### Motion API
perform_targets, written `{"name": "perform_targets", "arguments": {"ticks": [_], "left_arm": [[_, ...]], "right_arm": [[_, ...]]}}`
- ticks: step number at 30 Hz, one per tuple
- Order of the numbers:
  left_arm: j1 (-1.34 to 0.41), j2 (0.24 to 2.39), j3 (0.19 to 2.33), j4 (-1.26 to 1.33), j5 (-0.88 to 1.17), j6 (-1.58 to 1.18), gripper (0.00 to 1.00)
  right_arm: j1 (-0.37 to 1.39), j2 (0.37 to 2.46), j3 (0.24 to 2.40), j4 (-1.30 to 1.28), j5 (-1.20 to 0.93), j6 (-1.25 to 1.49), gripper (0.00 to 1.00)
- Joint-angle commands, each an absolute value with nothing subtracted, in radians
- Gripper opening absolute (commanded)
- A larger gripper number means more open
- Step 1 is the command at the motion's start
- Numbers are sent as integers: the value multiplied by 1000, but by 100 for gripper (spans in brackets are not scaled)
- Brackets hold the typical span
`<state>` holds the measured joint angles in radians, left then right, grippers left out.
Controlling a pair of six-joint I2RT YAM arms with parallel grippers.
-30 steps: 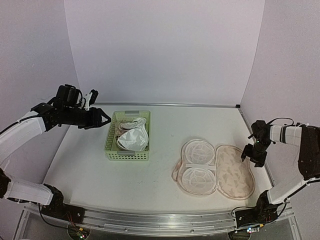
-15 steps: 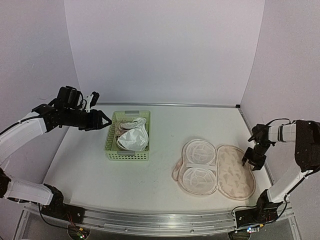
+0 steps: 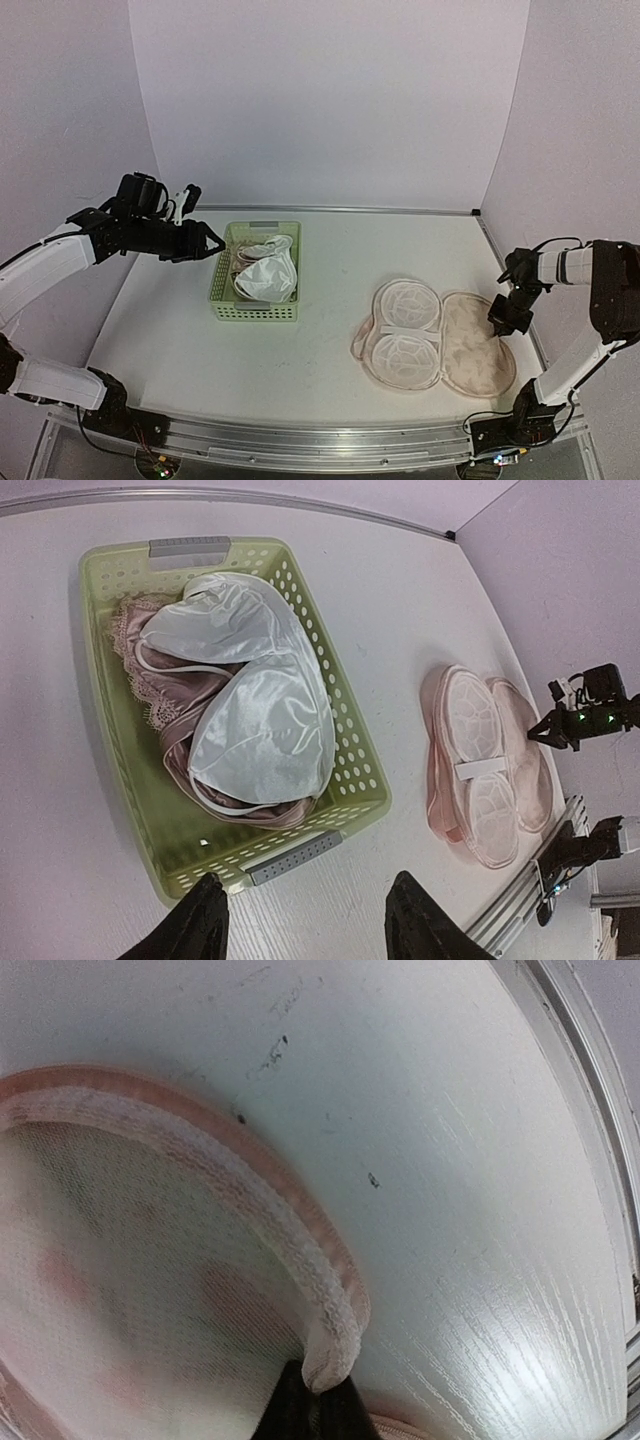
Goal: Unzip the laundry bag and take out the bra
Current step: Close the laundry bag at the center of the board.
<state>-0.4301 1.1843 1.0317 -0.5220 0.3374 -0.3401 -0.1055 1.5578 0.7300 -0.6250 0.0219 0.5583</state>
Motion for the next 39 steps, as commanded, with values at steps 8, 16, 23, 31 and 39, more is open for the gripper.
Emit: {"name": "perform_targets", "arguments": {"ticks": [8,16,23,31,39], "left_arm": [[-428,1175,1027,-482,346,-331,54],[-428,1185,1030,-479,363,-336,54],[-428,1191,1028,-479,385,-339,54],[-428,1186,1020,-479,388,-339,55],[-428,1188,1013,-479,383,-337,55]], "right_arm": [[-98,1480,743,-637,-62,561,0],[-51,1369,926,-830,-37,513,0],[114,1375,1163,-1007,93,512,0],[321,1494,1391,-1147,203,551,0],[521,1655,1528,-1228,366,614,2]]}}
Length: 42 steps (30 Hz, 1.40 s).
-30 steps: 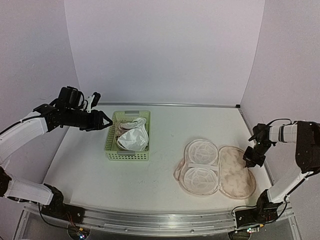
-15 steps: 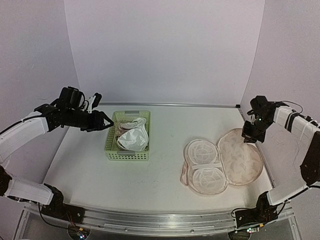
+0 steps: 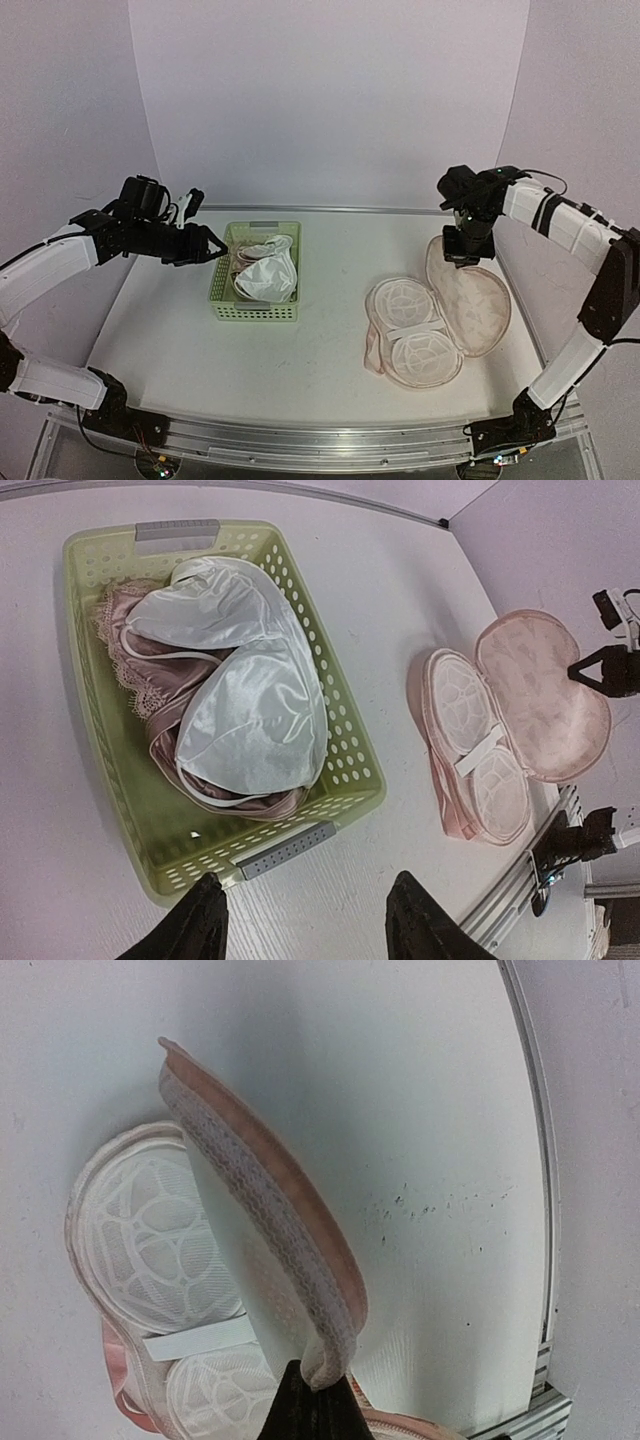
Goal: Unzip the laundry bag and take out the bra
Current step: Close the laundry bag at the center of the board, then reset both arms
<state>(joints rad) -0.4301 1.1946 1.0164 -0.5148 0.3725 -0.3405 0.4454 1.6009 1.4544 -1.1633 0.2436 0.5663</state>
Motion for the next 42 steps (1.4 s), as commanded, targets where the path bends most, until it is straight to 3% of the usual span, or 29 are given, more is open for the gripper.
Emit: {"name": "perform_targets", "arguments": {"ticks": [1,10,16,20,23,32,42], "left_arm": [[-428,1191,1012,-479,381,-336,55],[-428,1203,1008,-476,373,-337,55],[-428,1207,1006,-474,374,-337,54],[-428,1208,1006,-472,374,-337,55],[-428,1212,1004,-471,376,-337,54],[-428,1204,1002,-470,376,-337,54],[-428,1194,1003,-471,335,-343,55]], "right_arm": [[540,1676,1543,-1234,383,622,2],[684,1842,1670,-1266,437,687,6],[756,1900,1689,-1253,446,741,14],[795,1918,1681,-1235,452,763,27],[817,1923,1682,-1225,453,775,31],[886,1905,1708,-1182,391,793,41],[890,1704,1642,-1056,464,689,52]]}}
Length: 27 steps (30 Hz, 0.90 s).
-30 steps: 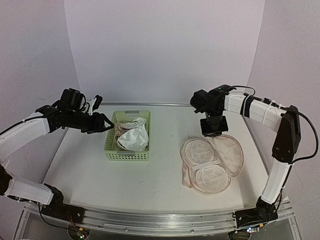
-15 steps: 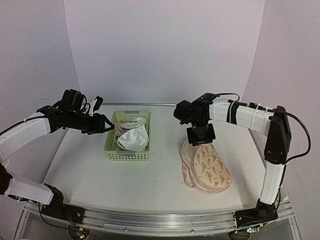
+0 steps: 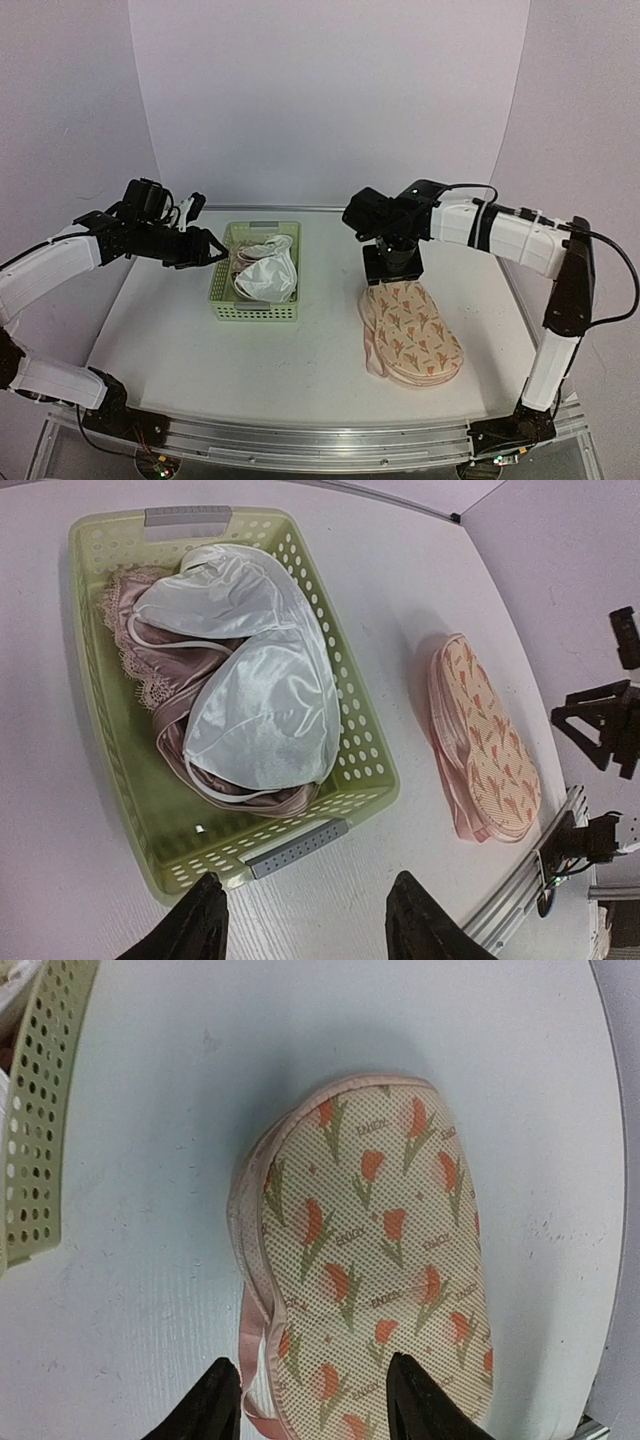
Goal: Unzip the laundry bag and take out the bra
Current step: Reset both arms
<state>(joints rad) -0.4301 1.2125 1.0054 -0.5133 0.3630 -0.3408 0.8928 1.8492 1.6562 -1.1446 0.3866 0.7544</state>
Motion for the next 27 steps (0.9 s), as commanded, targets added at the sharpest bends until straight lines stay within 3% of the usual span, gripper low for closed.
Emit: {"name": "perform_targets", "arguments": {"ticks": [1,3,8,12,21,27], "left_arm": [[-428,1191,1004,-470,325,-347,55],[-429,1188,1006,-473,306,-354,58],[-428,1186,1050,-521,227,-363,77],[-427,1199,1122,-584,137,-343,99],[-407,1261,1221,-631,-99,-316,100],[-397,1247,1199,-601,-245,-335,100]], "right_arm": [[891,1680,1625,-1034,485,667,54],[890,1633,1589,-993,539,630,63],[885,1540,1503,-898,688,530,97],[842,1479,1414,-812,743,462,98],[605,1173,939,-273,750,254,98],[449,1039,723,-53,672,206,98]]}}
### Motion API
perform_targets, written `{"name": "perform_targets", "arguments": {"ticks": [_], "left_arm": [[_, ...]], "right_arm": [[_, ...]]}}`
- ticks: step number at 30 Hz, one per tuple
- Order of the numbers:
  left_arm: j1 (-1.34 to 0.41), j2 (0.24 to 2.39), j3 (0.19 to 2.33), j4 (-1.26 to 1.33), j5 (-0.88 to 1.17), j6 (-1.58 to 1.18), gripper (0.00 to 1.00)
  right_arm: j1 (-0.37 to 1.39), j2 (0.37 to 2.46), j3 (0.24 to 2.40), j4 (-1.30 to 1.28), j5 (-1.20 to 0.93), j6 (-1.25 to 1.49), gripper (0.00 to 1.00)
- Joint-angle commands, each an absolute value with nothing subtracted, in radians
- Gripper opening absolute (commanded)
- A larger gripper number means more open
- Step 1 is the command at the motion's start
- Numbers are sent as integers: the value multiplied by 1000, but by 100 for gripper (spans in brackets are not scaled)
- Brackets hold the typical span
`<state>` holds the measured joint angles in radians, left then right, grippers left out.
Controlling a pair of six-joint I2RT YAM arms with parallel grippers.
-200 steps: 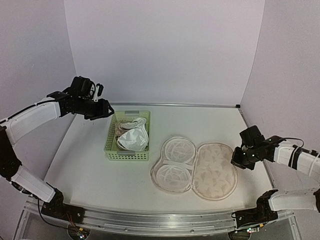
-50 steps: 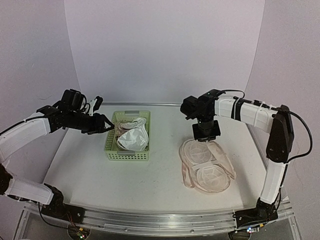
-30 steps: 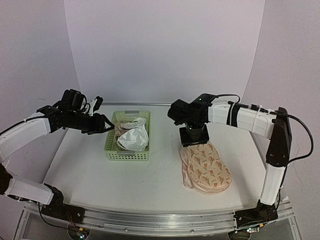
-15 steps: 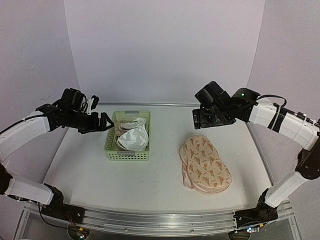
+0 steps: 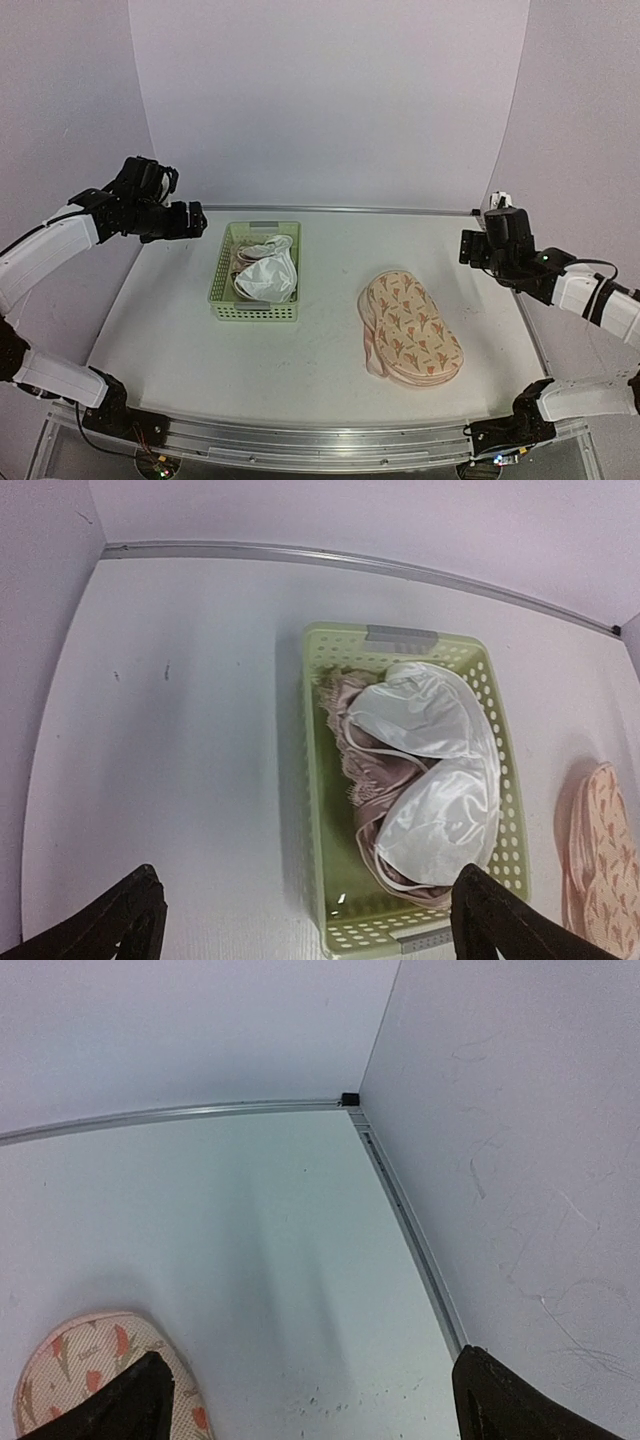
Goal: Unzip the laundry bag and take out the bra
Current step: Reset both arms
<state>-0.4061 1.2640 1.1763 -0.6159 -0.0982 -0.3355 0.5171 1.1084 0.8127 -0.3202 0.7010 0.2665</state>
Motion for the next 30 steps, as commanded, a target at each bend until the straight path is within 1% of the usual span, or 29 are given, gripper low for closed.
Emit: {"name": "perform_targets", "arguments": {"ticks": [1,5,9,13,19,24,27,30], "left_arm": [[-395,1231,1183,-586,-265,-342,100],[-394,1155,1088,-501,-335,-371,99],[-394,1044,962,-416,-378,-396,100],[-395,938,849,-369,-353,-398,100],[-395,850,773,-366,-316,-428,100],[-395,788,728,-363,-290,-480,100],[-394,748,697,-355,-288,-498,100],[-395,727,685,-351,-292,-496,99]], "right_arm": [[432,1025,697,-36,656,213,98],[413,976,607,26,663,272,98],[414,898,533,24,603,333,98],[416,801,486,3,567,408,98],[415,663,426,-11,531,436,98],[414,556,390,-53,548,466,98],[415,513,393,-65,458,411,98],[416,509,413,-79,466,428,98]]}}
